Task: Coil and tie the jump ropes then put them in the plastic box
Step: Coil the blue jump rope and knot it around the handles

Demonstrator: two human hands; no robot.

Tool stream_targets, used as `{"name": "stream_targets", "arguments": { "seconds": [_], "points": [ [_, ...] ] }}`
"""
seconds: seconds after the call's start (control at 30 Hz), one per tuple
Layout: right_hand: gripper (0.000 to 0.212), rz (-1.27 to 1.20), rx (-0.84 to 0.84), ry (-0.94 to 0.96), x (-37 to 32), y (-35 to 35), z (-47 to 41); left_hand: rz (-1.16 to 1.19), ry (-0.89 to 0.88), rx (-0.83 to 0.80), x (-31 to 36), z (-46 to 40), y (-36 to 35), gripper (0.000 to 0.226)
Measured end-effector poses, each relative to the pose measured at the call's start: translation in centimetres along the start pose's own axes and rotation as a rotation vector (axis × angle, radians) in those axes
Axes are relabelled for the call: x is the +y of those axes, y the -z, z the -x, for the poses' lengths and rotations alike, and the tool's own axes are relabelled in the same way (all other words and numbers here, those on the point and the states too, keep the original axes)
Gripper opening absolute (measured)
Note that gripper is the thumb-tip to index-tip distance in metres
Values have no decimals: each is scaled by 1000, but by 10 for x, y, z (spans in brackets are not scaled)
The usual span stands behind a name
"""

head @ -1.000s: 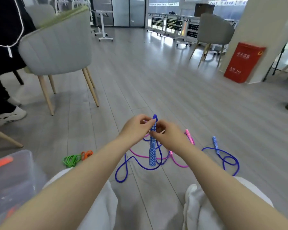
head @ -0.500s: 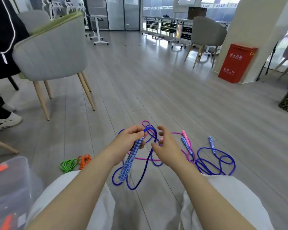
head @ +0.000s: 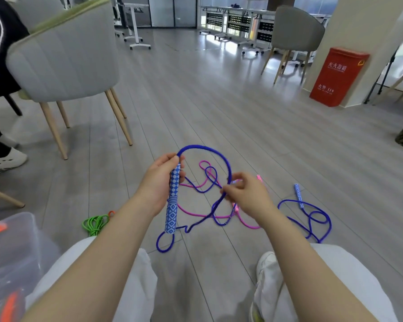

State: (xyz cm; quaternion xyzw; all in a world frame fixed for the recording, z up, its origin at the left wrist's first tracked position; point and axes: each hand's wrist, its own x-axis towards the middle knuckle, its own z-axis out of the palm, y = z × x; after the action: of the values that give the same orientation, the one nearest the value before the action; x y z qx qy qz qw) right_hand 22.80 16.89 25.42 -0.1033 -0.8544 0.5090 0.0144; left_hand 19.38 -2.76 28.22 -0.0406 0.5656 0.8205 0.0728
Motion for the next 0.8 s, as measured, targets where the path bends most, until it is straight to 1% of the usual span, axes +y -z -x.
{"name": "stream_targets", "arguments": {
  "seconds": [0.03, 0.1, 0.17, 0.27, 0.47, 0.6, 0.67, 0.73, 0.8],
  "points": [
    [9, -162, 49, -14, -4, 4, -1, -74, 23, -8, -3, 1, -2, 17],
    [9, -446, 55, -24, -12, 11, 1, -271, 48, -68, -9, 6, -8, 19],
    [10, -597, 17, -10, -18, 15, 4, -466, 37, -135, -13, 10, -13, 20],
    [11, -667, -13, 36, -24, 17, 8, -591, 2, -179, -19, 15, -20, 22],
    [10, -675, -100, 47, -25, 14, 10, -629, 76, -375, -31, 20, -25, 26],
    [8, -684, -59, 50, -25, 10, 10, -684, 89, -444, -32, 19, -23, 25],
    [7, -711, -49, 24, -24, 8, 10, -755, 62, -437, -31, 19, -22, 24],
    [6, -786, -115, 10, -24, 9, 11, -802, 0, -382, -31, 18, -22, 26],
    [14, -894, -176, 6, -25, 11, 12, -738, -48, -311, -31, 16, -22, 27]
  ]
}}
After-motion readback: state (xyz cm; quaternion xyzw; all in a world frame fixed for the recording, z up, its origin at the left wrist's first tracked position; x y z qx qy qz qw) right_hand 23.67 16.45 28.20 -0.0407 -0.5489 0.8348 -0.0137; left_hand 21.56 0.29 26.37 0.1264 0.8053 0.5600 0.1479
